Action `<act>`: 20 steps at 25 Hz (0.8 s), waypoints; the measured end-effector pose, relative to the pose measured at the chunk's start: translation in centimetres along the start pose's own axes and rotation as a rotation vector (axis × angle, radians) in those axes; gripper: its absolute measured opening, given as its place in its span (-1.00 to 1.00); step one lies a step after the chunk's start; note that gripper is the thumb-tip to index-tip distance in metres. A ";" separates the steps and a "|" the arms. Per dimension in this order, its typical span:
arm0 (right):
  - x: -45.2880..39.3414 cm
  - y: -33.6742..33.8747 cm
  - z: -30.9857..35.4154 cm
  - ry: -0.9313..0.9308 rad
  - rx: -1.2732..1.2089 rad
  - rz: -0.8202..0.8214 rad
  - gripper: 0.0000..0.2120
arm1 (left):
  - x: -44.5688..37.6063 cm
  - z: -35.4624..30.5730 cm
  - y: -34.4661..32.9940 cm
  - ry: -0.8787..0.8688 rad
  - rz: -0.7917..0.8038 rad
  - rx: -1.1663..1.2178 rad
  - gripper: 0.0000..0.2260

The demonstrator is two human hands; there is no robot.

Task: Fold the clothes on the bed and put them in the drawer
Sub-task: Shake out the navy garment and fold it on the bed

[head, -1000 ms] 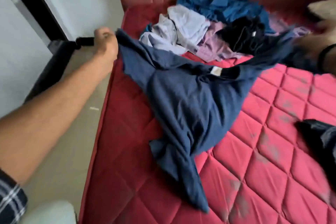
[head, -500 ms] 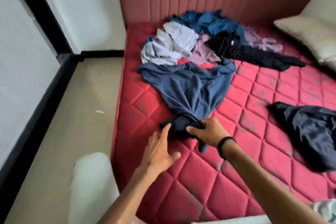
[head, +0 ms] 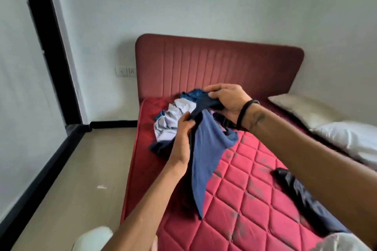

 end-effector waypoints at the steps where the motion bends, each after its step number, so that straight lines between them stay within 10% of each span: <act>1: -0.4 0.1 1.9 -0.024 -0.081 0.026 -0.75 | -0.3 -1.7 -0.7 -0.045 0.030 -0.005 -0.73; 5: -2.0 2.2 9.1 0.043 -0.254 0.162 -0.76 | -3.8 -1.2 -0.6 -0.025 0.035 -0.985 -0.34; 12: -7.9 17.5 15.4 0.527 0.745 -0.383 -0.53 | -12.8 -7.6 2.9 -0.034 -0.210 -1.047 -0.64; 16: -10.0 24.5 14.5 0.346 0.618 -0.568 -0.86 | -16.9 -21.0 -1.3 -0.532 -0.107 -1.336 -0.71; 20: -10.9 27.6 14.3 0.221 0.573 -0.658 -0.84 | -17.4 -28.1 -5.8 -0.630 0.219 -1.781 -0.55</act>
Point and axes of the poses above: each hand's wrist, its own x-axis away from the middle knuckle, its own y-axis out of the back of the hand, z = x × y, the point moved 4 cm from there along -x, towards the middle knuckle, and after that the axes turned 3 degrees about -z, right-handed, at the moved point
